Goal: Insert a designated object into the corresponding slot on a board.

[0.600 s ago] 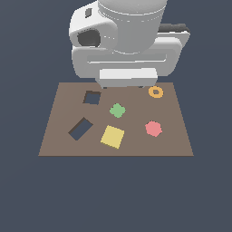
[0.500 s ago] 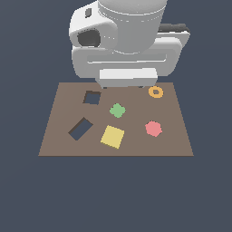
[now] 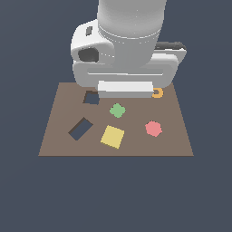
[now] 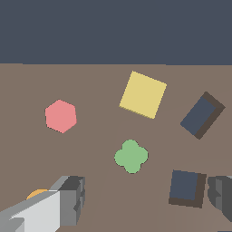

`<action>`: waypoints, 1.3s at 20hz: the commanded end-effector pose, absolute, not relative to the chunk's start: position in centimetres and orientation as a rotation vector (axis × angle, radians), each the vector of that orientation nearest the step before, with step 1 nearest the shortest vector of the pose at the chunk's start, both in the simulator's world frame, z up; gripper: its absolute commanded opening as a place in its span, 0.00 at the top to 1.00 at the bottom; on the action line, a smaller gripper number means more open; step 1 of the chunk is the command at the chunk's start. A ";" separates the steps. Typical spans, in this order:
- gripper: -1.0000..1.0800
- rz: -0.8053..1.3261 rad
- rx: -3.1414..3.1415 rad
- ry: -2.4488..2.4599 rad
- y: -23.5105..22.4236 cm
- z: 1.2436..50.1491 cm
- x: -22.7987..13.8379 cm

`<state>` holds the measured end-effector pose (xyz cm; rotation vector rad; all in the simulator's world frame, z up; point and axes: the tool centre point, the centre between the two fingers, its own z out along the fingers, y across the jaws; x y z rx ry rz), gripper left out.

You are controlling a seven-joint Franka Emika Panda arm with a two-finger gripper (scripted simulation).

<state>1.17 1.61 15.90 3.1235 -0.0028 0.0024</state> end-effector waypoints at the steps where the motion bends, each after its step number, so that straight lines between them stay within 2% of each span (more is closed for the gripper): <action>1: 0.04 0.001 3.124 -0.052 1.5 14.9 1.9; 15: 0.04 0.000 3.105 -0.446 -0.1 7.2 7.5; 26: 0.04 0.000 3.090 -0.569 -1.0 5.0 9.2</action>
